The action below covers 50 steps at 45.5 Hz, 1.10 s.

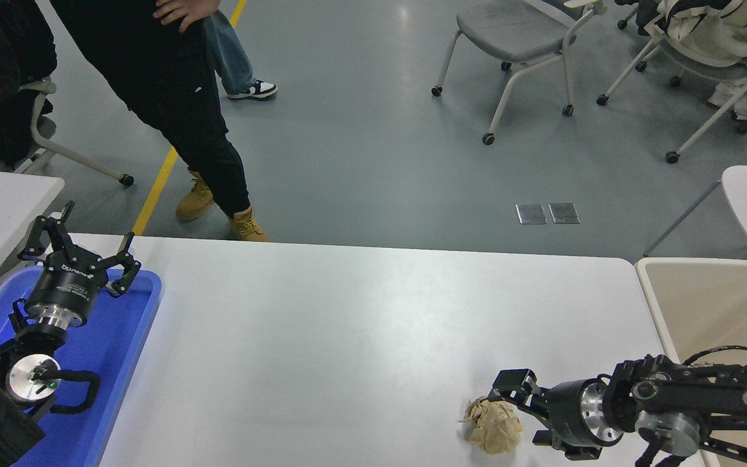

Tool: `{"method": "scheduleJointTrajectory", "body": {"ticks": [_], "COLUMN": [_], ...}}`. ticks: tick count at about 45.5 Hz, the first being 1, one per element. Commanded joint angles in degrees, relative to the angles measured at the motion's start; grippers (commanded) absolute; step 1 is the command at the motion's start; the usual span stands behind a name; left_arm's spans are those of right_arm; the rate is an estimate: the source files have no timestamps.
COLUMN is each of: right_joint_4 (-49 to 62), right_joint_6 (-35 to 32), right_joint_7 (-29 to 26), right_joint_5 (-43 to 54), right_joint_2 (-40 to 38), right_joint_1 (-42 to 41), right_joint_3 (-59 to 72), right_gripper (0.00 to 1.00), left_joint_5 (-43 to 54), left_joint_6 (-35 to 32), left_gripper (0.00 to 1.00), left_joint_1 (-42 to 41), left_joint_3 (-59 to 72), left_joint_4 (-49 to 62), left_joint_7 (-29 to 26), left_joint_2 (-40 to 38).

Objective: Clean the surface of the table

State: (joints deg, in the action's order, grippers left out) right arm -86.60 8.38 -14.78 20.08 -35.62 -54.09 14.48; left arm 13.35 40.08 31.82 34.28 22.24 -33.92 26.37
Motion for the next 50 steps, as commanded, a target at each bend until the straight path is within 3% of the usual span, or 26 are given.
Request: {"method": "scheduleJointTrajectory", "body": {"ticks": [1,27,33,38,43,50], "right_joint_4": [3.01,10.22,10.04,9.69,9.52,9.52], "right_joint_6": [0.05,-0.12,-0.56,-1.09,-2.23,-3.20], "right_joint_7": [-0.34,-0.87,-2.80,-4.29,-5.26,-5.88], "right_joint_5": [-0.04,0.04,0.04,-0.04,-0.22,-0.57], "right_joint_2": [3.71,10.83,10.84,10.75,10.75,10.57], "right_joint_1": [0.30,-0.66,-2.33,-3.56,-4.44,-4.88], "right_joint_3": [0.46,2.83,2.83,2.75,2.66,2.66], "right_gripper": [1.00,0.97,0.76,0.32,0.03,0.00], "left_joint_5": [0.01,0.01,0.01,0.01,0.01,0.01], "left_joint_6": [0.00,0.00,0.00,0.00,0.00,0.00], "left_gripper": [1.00,1.00,1.00,1.00,1.00,1.00], "left_joint_1": [-0.01,-0.09,0.00,0.00,-0.09,0.00], "left_joint_3": [0.00,0.00,0.00,0.00,0.00,0.00], "left_joint_4": [0.00,0.00,0.00,0.00,0.00,0.00], "left_joint_7": [0.00,0.00,0.00,0.00,0.00,0.00], "left_joint_2": [0.00,0.00,0.00,0.00,0.00,0.00]}}
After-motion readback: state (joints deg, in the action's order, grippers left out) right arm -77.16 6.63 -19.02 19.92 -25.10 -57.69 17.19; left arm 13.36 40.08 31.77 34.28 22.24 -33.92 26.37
